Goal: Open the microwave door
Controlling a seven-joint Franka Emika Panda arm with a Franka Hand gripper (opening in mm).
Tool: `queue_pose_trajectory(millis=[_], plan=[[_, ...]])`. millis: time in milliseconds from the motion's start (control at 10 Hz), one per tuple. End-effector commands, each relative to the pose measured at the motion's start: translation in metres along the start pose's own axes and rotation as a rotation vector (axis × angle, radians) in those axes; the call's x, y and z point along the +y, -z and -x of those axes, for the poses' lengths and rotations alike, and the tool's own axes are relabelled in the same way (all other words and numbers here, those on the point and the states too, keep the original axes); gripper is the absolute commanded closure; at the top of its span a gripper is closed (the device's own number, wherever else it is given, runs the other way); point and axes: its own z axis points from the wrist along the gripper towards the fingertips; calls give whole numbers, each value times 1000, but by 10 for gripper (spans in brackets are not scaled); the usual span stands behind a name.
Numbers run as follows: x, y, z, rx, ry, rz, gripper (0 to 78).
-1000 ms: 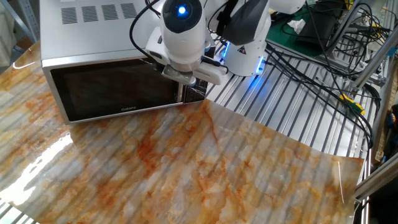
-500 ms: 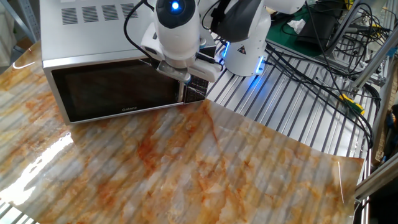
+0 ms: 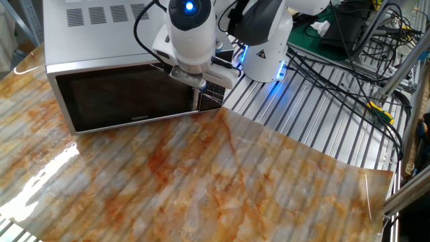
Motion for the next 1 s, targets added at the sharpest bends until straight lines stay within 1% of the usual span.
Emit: queue_pose_trajectory(millis=[100, 300, 600, 900, 1000], plan=[[6, -6, 1, 19, -59, 23, 763], [8, -9, 5, 13, -81, 43, 763], [8, -7, 8, 11, -102, 53, 763], [10, -7, 9, 9, -127, 81, 763], [10, -7, 10, 9, -129, 84, 763]])
